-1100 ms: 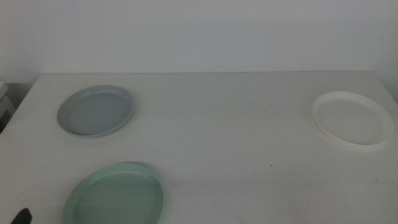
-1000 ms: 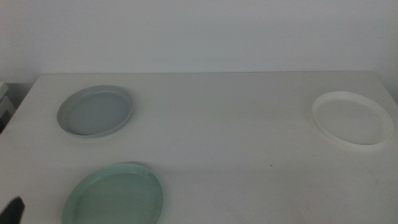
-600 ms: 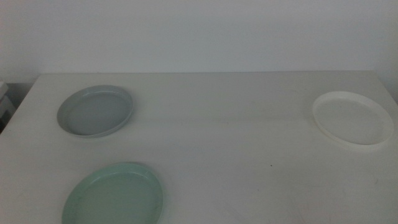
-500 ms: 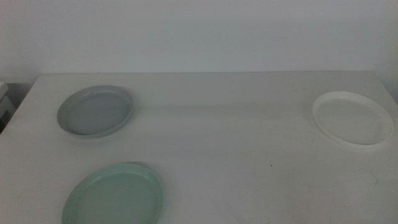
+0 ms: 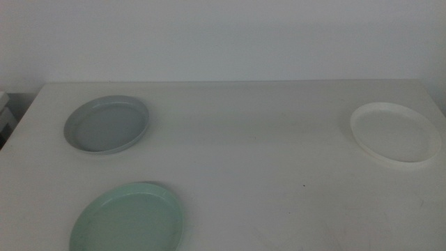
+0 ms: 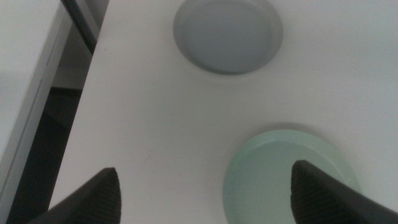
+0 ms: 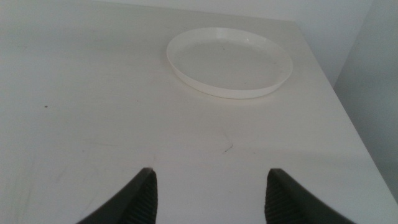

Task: Stack the three bowls on top of each other.

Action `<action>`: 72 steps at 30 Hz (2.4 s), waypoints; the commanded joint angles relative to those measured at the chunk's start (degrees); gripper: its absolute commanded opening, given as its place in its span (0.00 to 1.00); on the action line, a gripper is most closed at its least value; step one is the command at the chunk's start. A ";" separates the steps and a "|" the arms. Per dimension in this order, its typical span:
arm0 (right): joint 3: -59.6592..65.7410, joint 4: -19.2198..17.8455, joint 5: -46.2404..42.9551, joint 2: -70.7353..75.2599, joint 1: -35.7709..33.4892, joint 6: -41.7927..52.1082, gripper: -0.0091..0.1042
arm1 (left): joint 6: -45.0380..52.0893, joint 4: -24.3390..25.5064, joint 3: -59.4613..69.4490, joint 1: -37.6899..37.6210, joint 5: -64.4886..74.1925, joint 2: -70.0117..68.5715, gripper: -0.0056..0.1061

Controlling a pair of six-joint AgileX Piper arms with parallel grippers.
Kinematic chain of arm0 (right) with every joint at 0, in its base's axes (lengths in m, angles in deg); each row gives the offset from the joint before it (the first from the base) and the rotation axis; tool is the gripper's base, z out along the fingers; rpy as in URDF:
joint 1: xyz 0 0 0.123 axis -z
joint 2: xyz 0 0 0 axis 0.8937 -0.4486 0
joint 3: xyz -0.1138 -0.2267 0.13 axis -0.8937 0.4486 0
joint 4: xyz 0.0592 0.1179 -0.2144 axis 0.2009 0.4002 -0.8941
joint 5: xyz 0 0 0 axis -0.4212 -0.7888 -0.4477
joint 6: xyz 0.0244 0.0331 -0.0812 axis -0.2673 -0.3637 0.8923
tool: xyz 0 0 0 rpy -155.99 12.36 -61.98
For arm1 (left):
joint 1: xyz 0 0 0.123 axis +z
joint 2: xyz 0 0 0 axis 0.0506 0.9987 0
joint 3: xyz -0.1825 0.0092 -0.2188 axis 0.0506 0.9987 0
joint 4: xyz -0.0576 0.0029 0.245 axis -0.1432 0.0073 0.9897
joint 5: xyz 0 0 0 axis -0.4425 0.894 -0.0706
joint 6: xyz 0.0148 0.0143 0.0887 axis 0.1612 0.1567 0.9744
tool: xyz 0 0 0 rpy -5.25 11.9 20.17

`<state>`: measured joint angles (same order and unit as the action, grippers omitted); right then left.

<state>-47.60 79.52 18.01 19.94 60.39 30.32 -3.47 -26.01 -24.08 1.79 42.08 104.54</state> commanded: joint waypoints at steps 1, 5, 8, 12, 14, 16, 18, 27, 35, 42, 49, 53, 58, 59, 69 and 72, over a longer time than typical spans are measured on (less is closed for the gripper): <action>-0.20 -1.01 -4.04 1.56 0.39 0.54 0.48 | -0.38 0.12 -1.99 -0.18 -2.65 1.16 0.99; -0.20 -1.01 -4.04 1.56 0.39 0.54 0.48 | -0.45 0.11 -1.99 -0.18 -2.47 2.82 0.99; -0.20 -1.01 -4.04 1.56 0.39 0.54 0.48 | -0.44 -1.43 -1.79 -0.18 -2.89 4.01 0.99; -0.20 -1.01 -4.04 1.56 0.39 0.54 0.48 | -0.26 -3.48 -1.67 -0.18 -1.20 6.92 0.99; -0.20 -1.01 -4.04 1.56 0.39 0.54 0.48 | -0.13 -3.48 -1.67 -0.18 -0.10 9.18 0.99; -0.20 -1.01 -4.04 1.56 0.39 0.54 0.48 | 0.95 -4.39 -1.67 -0.18 0.99 11.98 0.99; -0.20 -1.01 -4.04 1.56 0.39 0.54 0.48 | 2.78 -5.40 -1.67 -0.18 1.60 14.77 0.99; -0.20 -1.01 -4.04 1.56 0.39 0.54 0.48 | 8.65 -9.45 -1.67 -0.18 1.77 27.96 0.99; -0.20 -1.01 -4.04 1.56 0.39 0.54 0.48 | 12.97 -13.14 -0.80 -0.24 -1.79 38.14 0.99; -0.20 -1.01 -4.04 1.56 0.39 0.54 0.48 | 15.93 -16.87 5.91 -0.24 -12.98 43.90 0.99; -0.20 -1.01 -4.04 1.56 0.39 0.54 0.48 | 16.29 -17.07 9.09 -0.24 -16.52 47.95 0.99; -0.20 -1.01 -4.04 1.56 0.39 0.54 0.48 | 16.66 -17.07 9.98 -0.24 -17.28 50.20 0.99; -0.20 -1.01 -4.04 1.56 0.39 0.54 0.48 | 16.66 -16.83 10.36 -0.24 -16.82 51.99 0.83; -0.20 -1.01 -4.04 1.56 0.39 0.54 0.48 | 16.66 -16.83 10.36 -0.24 -16.56 51.99 0.75; -0.20 -1.01 -4.04 1.56 0.39 0.54 0.48 | 16.08 -16.14 10.10 -0.24 -14.77 51.80 0.05; -0.20 -1.01 -4.04 1.56 0.39 0.54 0.48 | 16.03 -17.45 9.76 -0.24 -14.22 50.22 0.05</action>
<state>-47.60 79.52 18.01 19.94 60.39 30.32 13.25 -42.04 -14.16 1.76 27.50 155.86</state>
